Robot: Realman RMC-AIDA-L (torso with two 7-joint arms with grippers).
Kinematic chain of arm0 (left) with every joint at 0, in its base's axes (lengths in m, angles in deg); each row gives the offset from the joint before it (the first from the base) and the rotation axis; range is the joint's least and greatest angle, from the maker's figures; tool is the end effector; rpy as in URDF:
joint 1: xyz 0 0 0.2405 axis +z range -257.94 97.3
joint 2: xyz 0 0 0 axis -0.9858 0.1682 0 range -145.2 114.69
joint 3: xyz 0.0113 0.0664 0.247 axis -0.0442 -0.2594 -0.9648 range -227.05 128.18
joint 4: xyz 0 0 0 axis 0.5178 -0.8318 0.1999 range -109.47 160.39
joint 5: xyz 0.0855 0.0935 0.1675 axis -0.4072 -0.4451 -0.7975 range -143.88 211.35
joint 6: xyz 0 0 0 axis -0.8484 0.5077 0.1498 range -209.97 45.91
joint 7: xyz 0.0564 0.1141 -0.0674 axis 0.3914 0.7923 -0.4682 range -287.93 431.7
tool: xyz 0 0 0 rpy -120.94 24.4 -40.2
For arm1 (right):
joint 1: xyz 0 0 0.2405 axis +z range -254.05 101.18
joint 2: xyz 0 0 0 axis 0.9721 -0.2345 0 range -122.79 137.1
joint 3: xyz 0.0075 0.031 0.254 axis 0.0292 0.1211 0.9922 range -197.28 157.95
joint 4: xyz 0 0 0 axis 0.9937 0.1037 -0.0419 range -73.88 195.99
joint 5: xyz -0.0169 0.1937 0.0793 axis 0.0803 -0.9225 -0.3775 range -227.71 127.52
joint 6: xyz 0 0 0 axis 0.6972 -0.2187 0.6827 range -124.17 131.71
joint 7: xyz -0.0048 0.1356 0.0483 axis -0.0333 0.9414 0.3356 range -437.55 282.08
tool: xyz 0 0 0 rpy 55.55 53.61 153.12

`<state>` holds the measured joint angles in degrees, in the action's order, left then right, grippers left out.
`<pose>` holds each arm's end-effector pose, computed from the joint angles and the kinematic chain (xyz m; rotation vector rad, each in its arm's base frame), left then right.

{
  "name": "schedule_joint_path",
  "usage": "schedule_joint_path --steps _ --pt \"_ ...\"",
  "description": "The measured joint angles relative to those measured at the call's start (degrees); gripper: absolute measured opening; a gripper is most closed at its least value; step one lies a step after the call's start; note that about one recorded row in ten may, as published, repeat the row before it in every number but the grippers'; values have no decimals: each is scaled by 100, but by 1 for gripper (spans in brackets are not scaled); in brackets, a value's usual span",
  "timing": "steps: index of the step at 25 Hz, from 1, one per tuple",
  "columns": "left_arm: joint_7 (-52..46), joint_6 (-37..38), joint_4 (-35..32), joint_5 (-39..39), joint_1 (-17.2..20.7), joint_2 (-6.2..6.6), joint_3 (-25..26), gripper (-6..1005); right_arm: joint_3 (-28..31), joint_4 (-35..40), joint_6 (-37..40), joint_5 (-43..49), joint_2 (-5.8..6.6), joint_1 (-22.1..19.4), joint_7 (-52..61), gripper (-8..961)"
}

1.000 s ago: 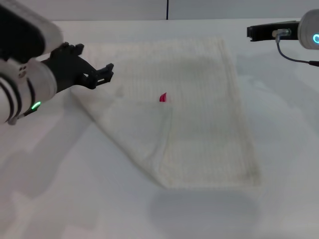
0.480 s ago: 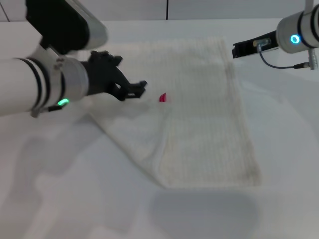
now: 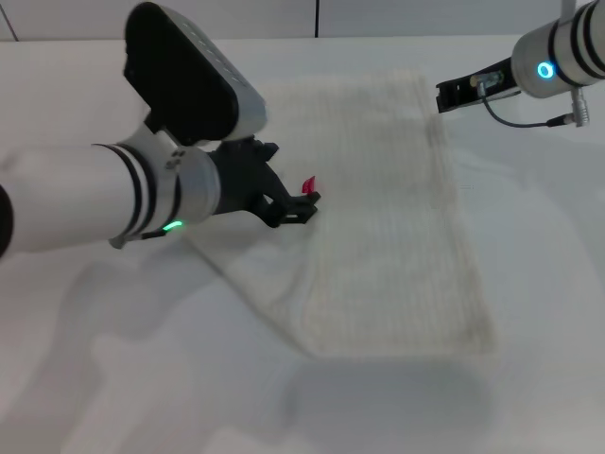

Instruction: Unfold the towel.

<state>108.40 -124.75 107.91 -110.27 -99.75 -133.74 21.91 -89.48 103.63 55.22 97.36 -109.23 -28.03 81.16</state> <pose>-0.1542 0.3391 -0.0717 -2.5095 -0.3674 0.0277 0.2095 0.4554 -0.0098 -2.1250 1.2381 -0.0550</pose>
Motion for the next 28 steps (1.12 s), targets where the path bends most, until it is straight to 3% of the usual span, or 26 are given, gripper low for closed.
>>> schedule_joint_path --steps 8,28 --pt "-59 189 -149 19 -163 -13 -285 695 -66 -753 -437 2 6 310 -15 -1" --pt "-141 998 -1130 387 -546 -25 -540 663 -68 -1076 -578 2 -33 393 -79 -1"
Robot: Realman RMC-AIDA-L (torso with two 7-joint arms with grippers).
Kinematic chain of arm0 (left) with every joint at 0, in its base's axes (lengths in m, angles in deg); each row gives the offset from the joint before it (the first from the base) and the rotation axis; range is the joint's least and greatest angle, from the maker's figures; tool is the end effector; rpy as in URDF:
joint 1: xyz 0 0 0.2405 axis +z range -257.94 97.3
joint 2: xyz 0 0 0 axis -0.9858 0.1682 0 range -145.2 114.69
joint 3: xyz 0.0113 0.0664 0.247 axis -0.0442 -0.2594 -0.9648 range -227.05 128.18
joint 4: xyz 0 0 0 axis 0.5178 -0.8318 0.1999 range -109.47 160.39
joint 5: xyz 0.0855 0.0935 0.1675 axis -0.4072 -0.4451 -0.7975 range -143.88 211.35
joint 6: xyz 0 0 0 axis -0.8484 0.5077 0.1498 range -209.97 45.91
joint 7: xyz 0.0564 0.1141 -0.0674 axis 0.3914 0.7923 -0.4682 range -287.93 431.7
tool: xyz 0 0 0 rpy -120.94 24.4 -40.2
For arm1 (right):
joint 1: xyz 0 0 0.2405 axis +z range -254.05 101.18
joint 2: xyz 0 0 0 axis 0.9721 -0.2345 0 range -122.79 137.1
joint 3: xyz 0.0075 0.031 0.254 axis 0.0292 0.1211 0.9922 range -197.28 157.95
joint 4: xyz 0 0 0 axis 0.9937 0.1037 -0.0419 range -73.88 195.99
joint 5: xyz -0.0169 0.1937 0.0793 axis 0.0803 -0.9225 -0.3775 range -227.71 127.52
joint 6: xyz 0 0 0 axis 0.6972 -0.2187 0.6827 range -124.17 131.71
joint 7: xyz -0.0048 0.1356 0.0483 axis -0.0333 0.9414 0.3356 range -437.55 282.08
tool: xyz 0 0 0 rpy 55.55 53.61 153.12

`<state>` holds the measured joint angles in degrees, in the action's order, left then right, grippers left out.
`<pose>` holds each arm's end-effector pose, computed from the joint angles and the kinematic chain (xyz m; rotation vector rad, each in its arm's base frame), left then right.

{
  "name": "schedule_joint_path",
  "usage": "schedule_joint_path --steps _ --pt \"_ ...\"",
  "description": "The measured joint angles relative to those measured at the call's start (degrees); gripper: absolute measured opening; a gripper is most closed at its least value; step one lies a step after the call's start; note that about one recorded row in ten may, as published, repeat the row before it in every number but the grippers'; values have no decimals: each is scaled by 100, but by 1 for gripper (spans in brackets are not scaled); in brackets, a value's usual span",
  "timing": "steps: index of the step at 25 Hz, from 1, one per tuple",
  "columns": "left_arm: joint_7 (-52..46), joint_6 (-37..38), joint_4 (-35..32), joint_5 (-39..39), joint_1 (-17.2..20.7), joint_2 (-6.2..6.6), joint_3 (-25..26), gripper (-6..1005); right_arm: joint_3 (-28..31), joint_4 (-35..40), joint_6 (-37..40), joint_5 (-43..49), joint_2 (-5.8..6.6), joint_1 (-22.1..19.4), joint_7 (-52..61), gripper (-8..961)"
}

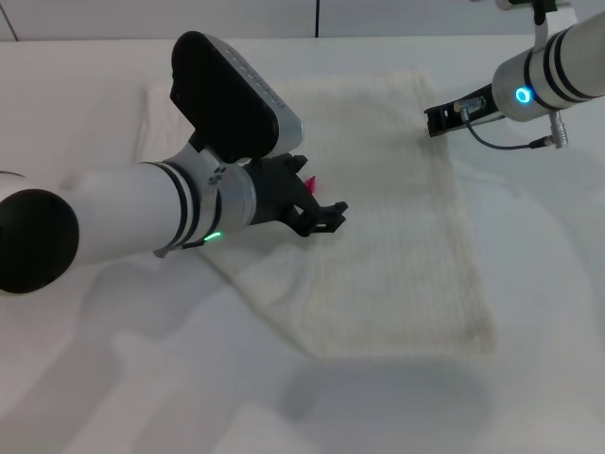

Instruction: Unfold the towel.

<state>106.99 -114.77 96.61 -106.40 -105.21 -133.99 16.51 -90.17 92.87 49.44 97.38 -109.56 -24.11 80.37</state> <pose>-0.1571 0.3465 -0.1063 -2.5284 -0.3792 -0.0058 0.2210 0.4552 -0.0337 -2.1193 1.2568 -0.1169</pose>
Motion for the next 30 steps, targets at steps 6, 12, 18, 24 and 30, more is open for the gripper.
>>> schedule_joint_path --steps 6,12,18,24,30 --pt "0 83 -193 85 -119 -1 -70 653 -7 18 42 32 0 26 0 -2" --pt "-4 265 -732 257 -455 -9 -135 644 -7 39 51 48 -9 31 0 -2" --pt "-102 442 -1060 375 -633 -19 -101 634 -7 38 56 53 -10 32 0 -2" --pt "-140 215 -1129 372 -733 2 -73 625 -15 44 56 53 -8 32 1 -2" --pt "-140 -75 -1073 341 -838 3 -108 444 -16 45 56 53 -8 32 1 -2"
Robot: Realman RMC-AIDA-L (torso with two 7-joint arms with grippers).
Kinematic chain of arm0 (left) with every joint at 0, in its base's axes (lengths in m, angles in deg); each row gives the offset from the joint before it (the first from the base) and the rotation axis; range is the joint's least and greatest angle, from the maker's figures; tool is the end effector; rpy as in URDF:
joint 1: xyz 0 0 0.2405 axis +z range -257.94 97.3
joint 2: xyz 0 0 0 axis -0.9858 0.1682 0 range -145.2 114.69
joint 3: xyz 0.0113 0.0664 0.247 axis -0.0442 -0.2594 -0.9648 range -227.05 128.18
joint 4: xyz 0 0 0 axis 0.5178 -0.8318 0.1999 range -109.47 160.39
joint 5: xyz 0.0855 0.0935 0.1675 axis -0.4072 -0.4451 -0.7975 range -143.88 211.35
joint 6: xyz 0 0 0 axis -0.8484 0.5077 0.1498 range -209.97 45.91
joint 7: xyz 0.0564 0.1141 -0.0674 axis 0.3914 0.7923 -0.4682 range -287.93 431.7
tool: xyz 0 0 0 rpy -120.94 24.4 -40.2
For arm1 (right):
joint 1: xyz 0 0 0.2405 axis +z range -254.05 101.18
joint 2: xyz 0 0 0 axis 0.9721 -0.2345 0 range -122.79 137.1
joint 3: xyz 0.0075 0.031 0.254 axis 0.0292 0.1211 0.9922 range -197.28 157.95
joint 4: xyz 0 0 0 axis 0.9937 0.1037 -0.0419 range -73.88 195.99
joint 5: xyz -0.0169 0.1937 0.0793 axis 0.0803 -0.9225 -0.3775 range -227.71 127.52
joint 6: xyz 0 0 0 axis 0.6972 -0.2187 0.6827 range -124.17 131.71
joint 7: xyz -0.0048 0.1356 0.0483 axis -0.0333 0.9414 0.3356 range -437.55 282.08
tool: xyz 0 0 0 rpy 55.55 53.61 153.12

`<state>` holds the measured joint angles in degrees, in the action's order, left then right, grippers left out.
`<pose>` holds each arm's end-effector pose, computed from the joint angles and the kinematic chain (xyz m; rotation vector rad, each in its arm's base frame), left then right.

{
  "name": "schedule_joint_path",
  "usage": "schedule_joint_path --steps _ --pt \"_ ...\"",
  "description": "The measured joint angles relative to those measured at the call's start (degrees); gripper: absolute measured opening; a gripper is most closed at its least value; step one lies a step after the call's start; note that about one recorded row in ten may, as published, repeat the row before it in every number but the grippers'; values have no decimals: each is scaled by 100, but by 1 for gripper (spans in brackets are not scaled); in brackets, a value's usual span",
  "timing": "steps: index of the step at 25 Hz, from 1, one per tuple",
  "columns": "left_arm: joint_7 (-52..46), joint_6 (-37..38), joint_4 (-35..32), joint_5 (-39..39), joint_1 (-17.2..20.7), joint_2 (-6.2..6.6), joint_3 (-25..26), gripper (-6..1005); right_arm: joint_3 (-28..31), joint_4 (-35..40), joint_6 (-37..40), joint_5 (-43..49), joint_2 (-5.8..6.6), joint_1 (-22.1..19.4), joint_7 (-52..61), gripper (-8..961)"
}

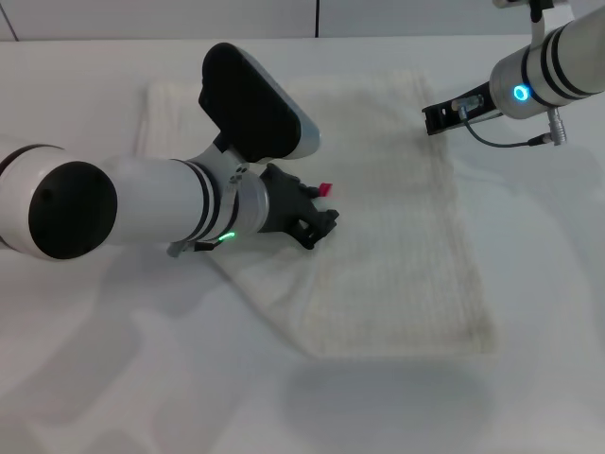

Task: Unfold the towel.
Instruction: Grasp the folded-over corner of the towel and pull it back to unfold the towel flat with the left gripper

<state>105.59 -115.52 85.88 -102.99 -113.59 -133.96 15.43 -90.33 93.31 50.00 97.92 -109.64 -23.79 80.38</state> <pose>-0.1645 0.3602 -0.1245 -2.5796 -0.4267 0.1070 0.2174 0.4559 -0.0338 -2.1301 1.2413 -0.1272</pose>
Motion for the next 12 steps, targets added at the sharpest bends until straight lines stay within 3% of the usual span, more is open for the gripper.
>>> schedule_joint_path --steps 7,12 --pt "-63 -445 412 -27 57 18 85 262 0 10 -1 0 0 -5 -2 -2" --pt "-340 -1289 1267 -528 332 20 366 148 0 10 -1 -1 0 -9 -4 -2"
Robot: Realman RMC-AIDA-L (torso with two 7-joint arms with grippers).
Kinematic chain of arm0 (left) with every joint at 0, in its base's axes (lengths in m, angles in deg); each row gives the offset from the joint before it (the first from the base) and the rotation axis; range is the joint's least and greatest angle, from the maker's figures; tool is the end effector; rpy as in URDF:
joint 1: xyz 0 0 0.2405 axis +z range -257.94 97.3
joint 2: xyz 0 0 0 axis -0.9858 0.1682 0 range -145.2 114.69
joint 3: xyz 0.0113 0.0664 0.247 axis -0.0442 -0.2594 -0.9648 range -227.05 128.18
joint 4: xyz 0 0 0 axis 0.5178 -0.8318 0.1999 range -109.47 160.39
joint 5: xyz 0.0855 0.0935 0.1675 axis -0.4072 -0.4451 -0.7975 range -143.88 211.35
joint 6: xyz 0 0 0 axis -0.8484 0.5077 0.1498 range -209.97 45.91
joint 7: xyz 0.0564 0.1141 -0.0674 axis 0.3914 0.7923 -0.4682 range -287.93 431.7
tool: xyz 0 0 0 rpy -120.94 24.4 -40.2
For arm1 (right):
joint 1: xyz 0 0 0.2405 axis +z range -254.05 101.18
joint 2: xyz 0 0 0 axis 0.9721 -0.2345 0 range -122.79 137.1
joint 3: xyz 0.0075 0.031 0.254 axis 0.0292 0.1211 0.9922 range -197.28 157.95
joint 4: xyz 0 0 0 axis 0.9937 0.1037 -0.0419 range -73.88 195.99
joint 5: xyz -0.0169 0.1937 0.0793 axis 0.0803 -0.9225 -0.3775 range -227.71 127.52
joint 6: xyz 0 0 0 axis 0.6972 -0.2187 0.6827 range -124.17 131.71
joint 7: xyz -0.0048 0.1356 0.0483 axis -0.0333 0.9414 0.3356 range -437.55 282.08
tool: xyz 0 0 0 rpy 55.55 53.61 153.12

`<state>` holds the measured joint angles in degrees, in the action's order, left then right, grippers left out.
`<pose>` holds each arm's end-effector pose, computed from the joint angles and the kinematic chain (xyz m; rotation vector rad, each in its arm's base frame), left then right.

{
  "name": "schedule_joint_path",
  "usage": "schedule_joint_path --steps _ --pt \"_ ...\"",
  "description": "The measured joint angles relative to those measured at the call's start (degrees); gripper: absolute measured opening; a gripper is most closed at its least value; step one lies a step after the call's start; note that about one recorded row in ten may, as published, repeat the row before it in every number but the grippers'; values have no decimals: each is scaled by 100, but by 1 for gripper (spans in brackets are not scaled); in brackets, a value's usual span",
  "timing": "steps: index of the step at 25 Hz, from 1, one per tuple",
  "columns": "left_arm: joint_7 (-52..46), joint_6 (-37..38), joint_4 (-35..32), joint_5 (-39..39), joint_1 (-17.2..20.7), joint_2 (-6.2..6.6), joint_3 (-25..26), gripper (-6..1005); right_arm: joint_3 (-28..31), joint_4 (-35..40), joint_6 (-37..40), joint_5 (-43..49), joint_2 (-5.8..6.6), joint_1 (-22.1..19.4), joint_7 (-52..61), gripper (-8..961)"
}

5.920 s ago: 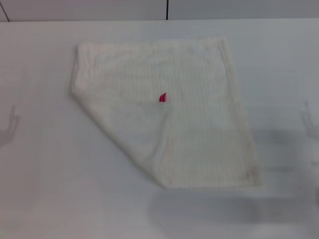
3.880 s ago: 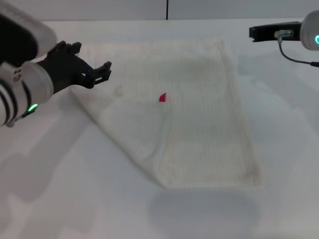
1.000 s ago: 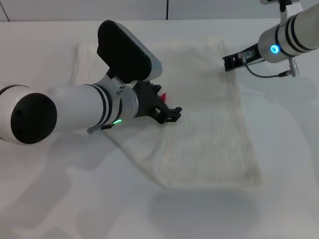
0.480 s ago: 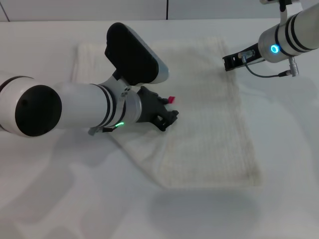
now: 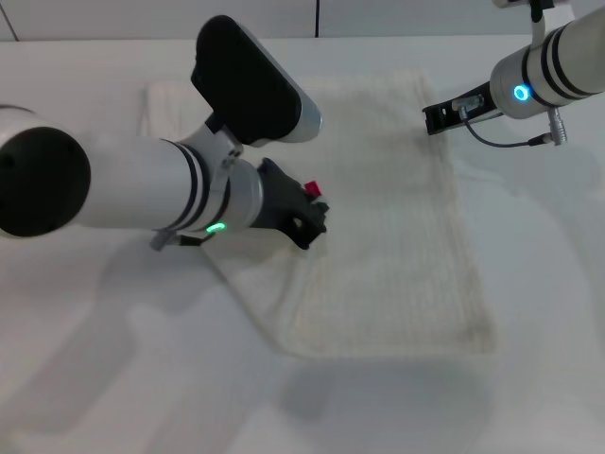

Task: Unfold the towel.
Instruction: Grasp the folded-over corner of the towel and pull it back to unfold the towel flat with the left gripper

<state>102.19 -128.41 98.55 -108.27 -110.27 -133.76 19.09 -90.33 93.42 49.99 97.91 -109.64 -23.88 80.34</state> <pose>-0.1427 0.3474 -0.1022 -2.6175 -0.4354 0.1395 0.2176 0.4559 -0.0335 -2.1298 1.2405 -0.1262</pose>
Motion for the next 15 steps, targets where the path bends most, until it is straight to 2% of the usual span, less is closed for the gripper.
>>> schedule_joint_path --steps 4,5,6,10,11,14,15 --pt "-169 -197 222 -219 49 0 29 77 1 0 0 0 0 -7 -1 -2" --pt "-762 -967 843 -894 140 2 107 59 0 -1 0 0 0 -8 -2 -2" --pt "-910 -1211 1024 -1047 166 4 126 60 0 -1 0 0 0 -8 -2 -2" --pt "-1072 -1471 1201 -1194 192 7 142 64 1 -2 -8 0 0 -15 -4 -2" --pt "-1542 -2037 1634 -1535 258 8 162 65 0 -2 -13 0 0 -20 -5 -2" --pt "-1818 -2389 1880 -1776 300 6 177 67 0 -5 -26 0 0 -27 -5 -3" --pt "-1996 -2724 2059 -1963 326 0 176 68 0 -20 -41 0 -4 -29 -5 -3"
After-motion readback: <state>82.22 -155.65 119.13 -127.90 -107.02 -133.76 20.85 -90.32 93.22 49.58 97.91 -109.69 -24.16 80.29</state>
